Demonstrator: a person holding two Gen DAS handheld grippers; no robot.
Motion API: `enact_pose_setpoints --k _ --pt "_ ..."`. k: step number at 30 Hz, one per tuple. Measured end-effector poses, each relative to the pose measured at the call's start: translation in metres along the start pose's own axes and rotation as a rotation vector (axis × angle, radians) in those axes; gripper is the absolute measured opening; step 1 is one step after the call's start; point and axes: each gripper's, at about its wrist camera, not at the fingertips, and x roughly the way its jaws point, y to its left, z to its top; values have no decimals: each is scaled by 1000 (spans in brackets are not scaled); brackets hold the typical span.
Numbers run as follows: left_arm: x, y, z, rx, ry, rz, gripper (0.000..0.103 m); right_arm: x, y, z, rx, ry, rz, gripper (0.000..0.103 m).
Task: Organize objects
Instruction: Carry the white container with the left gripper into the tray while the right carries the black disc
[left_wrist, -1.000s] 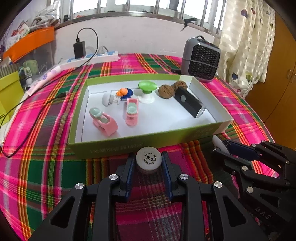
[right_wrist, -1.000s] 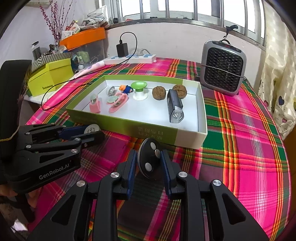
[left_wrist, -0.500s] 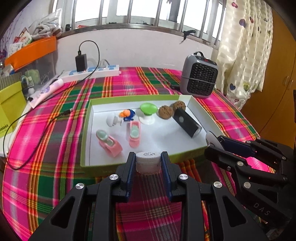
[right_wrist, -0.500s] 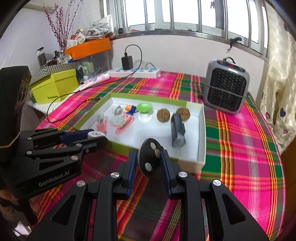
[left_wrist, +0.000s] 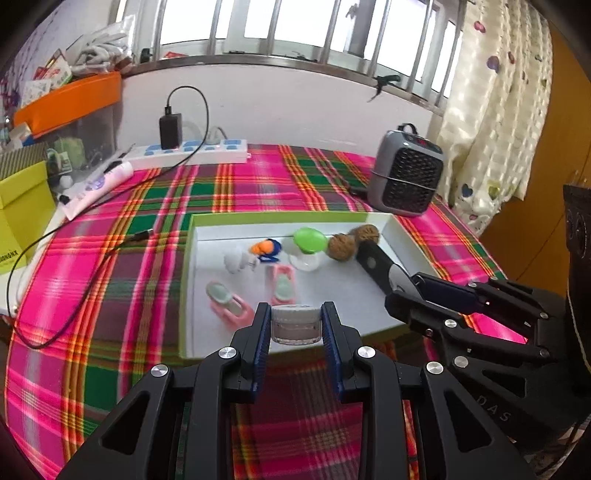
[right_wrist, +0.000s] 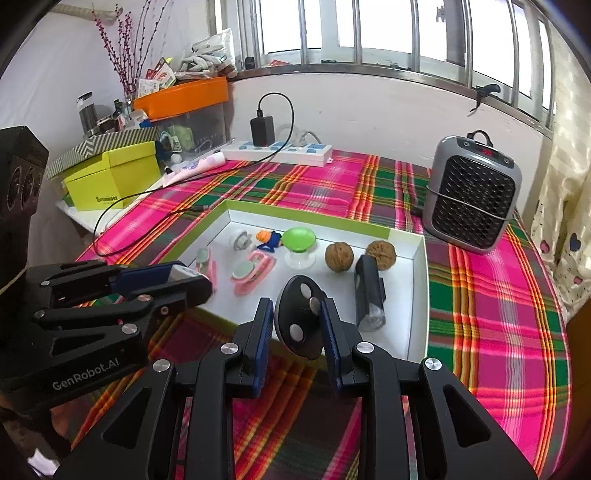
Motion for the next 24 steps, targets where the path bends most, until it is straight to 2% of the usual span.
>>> enact_pose_setpoints --k 13,24 --pt "37 19 17 -16 33 44 25 33 -7 14 -11 46 -14 27" --pt "62 22 25 13 54 53 25 59 -12 18 -16 83 -24 27"
